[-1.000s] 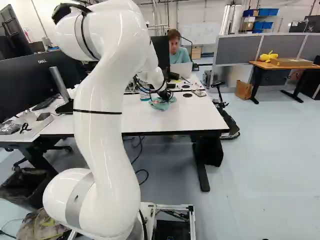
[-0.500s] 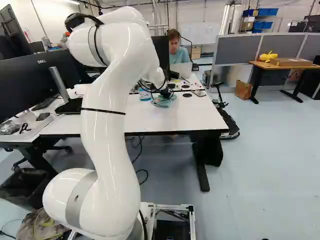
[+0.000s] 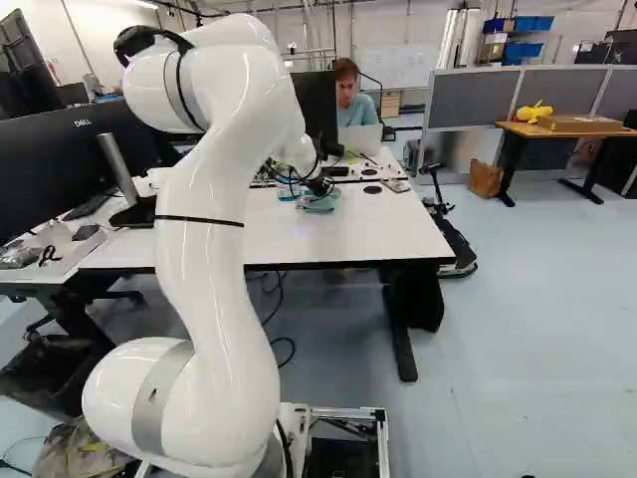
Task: Clean the table with the green towel
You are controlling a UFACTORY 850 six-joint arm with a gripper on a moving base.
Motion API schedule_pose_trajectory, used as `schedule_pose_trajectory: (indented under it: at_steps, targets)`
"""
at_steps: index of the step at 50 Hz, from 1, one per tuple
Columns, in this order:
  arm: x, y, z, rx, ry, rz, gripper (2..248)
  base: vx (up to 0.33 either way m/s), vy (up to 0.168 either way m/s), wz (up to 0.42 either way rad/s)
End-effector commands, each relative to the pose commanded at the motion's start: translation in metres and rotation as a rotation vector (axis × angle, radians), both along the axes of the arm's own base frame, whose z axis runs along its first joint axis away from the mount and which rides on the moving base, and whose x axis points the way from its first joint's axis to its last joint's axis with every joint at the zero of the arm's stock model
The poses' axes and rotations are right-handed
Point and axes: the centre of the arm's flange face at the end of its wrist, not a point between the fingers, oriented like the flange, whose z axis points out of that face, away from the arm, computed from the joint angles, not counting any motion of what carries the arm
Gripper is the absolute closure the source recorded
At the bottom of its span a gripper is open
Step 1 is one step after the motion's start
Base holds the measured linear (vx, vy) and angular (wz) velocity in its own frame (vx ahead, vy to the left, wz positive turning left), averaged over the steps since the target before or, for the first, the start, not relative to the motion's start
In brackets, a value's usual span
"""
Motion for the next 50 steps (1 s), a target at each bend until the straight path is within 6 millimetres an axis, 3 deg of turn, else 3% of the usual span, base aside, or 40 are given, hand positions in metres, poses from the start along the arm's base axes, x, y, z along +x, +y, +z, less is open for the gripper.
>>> schedule_pose_trajectory:
  at_steps: [32, 50]
  targets:
    - [-0.046, 0.042, 0.005, 0.001, 0.040, 0.062, 219, 0.000, 0.000, 0.000]
    - [-0.078, 0.044, 0.008, 0.001, 0.064, 0.064, 219, 0.000, 0.000, 0.000]
